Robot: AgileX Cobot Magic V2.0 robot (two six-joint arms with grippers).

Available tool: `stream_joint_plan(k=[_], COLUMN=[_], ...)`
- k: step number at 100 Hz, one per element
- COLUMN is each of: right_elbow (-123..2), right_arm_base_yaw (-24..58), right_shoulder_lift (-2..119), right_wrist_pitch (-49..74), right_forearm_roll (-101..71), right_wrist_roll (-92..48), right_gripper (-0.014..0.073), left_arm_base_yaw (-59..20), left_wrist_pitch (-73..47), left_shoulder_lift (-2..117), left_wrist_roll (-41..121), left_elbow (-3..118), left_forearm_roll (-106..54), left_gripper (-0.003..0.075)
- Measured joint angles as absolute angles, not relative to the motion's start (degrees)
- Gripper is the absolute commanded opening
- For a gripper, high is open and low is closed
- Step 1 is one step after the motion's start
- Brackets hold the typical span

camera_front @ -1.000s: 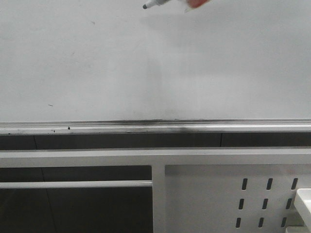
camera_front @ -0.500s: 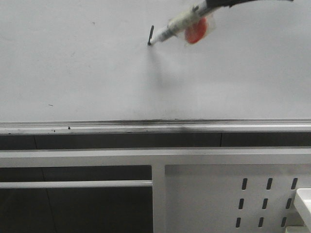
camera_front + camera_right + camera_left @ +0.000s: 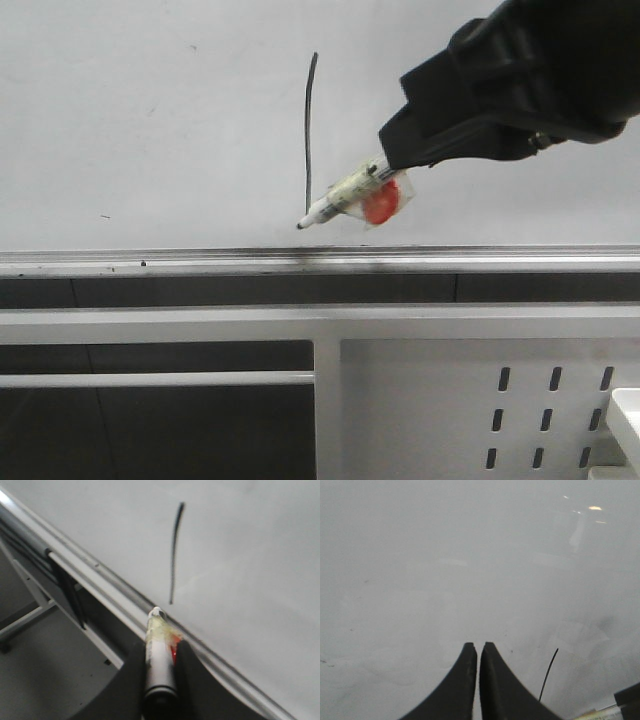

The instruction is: Write number 1 on whiteboard

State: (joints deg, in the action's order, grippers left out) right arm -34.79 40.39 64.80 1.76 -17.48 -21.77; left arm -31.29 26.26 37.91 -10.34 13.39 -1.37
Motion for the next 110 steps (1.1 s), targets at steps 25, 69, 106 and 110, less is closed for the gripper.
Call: stream_joint_plan(k=[25,69,106,110], right_elbow=[-41.20,-58.89,-60.16,-60.16], right_arm_base_yaw=[48.35,48.57,52.12,52.21], right_shoulder_lift=[61.85,66.63,67.09,67.09], right_wrist_pitch=[15.57,36.84,36.31,36.30], right_forearm_roll=[-11.92,-10.04,-10.04,-10.04], right_wrist_roll=[-21.77,-21.68,-21.68,-21.68], right_gripper=[-0.0069,-0.0069,-0.0069,-0.0069], left_arm_base_yaw=[-32.65,-37.59,-37.65,-37.65], left_wrist_pitch=[26.49,23.28,28.14,28.25], left_shoulder_lift=[37.91,52.35,61.15,61.39], left_wrist_roll=[-10.34,-10.43,-10.43,-10.43], left_elbow=[13.39,16.94,21.54,21.67], left_forearm_roll=[16.59,42.51,46.59,46.63], left_gripper=[-0.0018,0.0368,0.0368,0.0368])
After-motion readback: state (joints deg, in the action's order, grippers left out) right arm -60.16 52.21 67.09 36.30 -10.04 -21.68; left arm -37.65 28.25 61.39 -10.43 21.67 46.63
